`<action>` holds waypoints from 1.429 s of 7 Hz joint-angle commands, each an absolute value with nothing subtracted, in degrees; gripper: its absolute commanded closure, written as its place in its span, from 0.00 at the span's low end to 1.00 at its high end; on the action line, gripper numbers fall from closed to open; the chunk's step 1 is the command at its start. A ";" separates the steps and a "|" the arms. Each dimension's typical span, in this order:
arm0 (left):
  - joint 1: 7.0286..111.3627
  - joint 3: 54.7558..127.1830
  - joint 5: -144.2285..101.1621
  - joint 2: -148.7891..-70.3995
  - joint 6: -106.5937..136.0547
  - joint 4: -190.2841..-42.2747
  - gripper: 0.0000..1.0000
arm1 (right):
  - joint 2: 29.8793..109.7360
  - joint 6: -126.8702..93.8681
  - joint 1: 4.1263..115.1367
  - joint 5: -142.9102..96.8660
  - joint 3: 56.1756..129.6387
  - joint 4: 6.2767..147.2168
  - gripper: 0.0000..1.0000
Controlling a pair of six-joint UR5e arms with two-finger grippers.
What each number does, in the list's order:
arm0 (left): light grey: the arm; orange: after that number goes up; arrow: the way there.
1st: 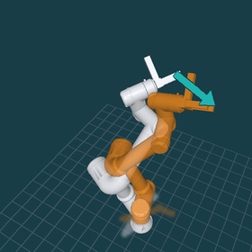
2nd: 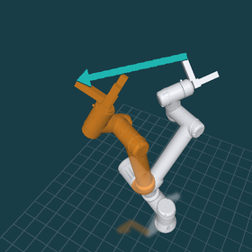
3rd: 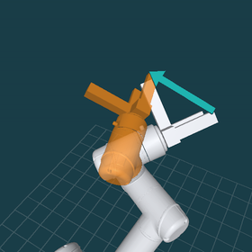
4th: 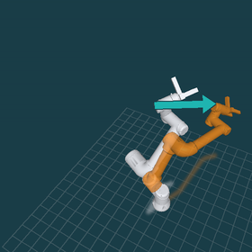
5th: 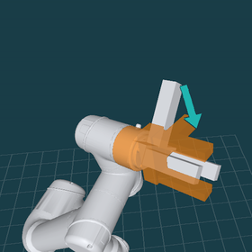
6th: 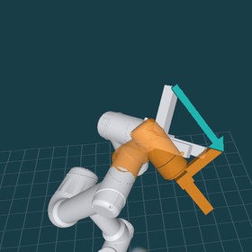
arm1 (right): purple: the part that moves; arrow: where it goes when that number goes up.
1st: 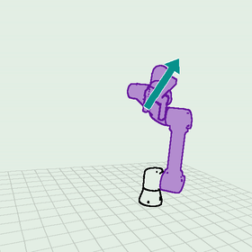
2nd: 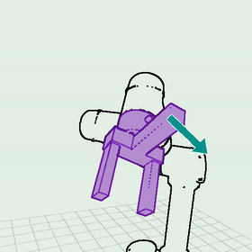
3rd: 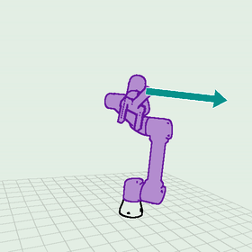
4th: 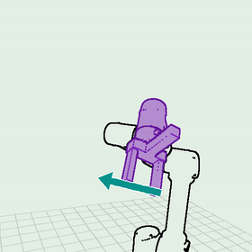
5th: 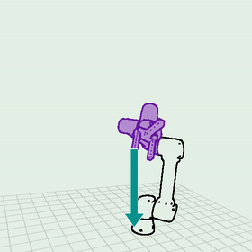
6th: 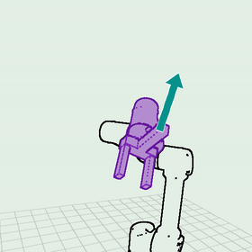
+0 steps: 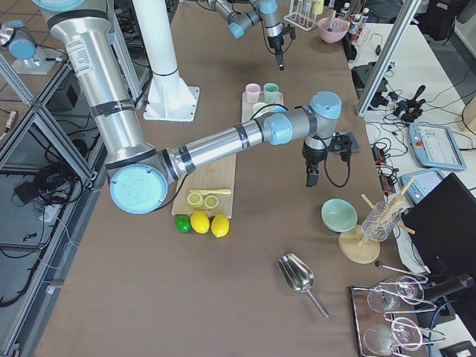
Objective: Place all cups on tray
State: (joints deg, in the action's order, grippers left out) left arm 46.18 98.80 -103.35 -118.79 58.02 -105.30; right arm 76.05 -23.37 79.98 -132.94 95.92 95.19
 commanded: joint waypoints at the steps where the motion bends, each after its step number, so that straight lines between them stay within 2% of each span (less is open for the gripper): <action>1: 57.16 100.37 -109.19 -111.29 46.43 -105.38 0.02 | 81.10 -19.11 84.36 -134.47 96.68 95.27 0.00; 4: 72.36 98.81 -122.10 -104.17 29.35 -104.25 0.02 | 91.72 -2.32 88.06 -134.74 97.99 94.40 0.00; 6: 81.35 95.98 -130.06 -99.00 15.37 -102.40 0.02 | 97.01 -1.76 88.07 -134.47 98.18 90.65 0.00; 8: 86.20 94.76 -130.25 -95.99 6.10 -98.89 0.02 | 97.39 -2.28 88.07 -134.03 97.21 88.59 0.00; 10: 86.48 94.13 -130.51 -93.62 5.71 -98.88 0.02 | 96.77 -2.29 88.07 -133.95 96.42 88.59 0.00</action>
